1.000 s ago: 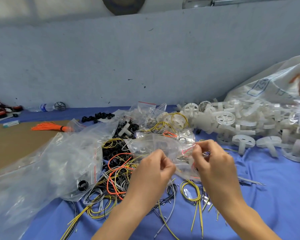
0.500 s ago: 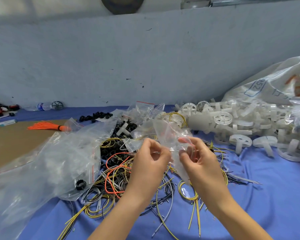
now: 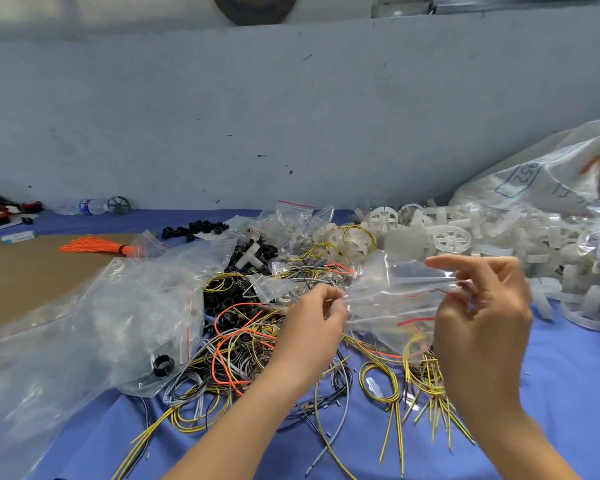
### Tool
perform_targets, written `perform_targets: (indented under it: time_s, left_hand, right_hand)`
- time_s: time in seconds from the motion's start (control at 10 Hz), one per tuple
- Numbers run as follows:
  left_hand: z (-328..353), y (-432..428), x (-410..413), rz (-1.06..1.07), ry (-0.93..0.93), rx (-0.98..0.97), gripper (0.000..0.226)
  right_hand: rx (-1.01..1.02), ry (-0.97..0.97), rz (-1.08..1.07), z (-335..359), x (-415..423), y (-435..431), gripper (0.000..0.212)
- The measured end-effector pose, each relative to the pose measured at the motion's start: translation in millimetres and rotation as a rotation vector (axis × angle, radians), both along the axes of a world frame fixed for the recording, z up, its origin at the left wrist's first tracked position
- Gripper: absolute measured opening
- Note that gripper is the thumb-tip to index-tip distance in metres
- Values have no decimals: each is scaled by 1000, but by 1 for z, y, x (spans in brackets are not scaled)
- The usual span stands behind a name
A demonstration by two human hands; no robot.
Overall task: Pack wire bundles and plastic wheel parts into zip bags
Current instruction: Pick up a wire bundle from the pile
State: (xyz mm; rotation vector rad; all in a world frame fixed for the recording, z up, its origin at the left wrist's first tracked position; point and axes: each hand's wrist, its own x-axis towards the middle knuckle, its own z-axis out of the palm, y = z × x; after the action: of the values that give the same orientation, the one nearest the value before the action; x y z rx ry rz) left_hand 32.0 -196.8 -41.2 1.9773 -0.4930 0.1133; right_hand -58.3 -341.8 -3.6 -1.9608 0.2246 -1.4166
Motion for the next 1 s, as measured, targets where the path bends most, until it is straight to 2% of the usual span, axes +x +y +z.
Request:
perform_targets:
  time_s: [0.1,0.2,0.3,0.4,0.5,0.6,0.7,0.8,0.9,1.0]
  left_hand:
    - [9,-20,-7,-207,201,-131,13]
    - [20,-29,-11,-491,303,-120,12]
    - [21,-32,-1,-528,300,118,19]
    - [8,-34,6,-561,429,247,19]
    - [-9,-22,15,-357,524,250,27]
    - [-15,2,32,-182,324,350,31]
    - [-9,30,49,-54,41,459,24]
    - [-12,51,65,147,-202,655,30]
    - [-23,70,91,349,-158,746,44]
    - [-33,87,123,463,105,693,59]
  right_hand:
    - [-340,-171,-17,5,-15,16,39]
    - [-618,-251,81,6,-24,28,35]
    - [-694,-85,85,-2,-20,30,33]
    - [-630,213,-24,-14,-9,12,59]
    - [-645,570,-62,-30,3,0,57]
    - [-616,771,-60,-35,15,-9,34]
    - [-582,713,-66,-27,21,-17,20]
    - [-509,603,-126,-18,22,-25,15]
    - [-476,608,-165,-15,21,-36,16]
    - [-493,632,-177,-21,24,-38,16]
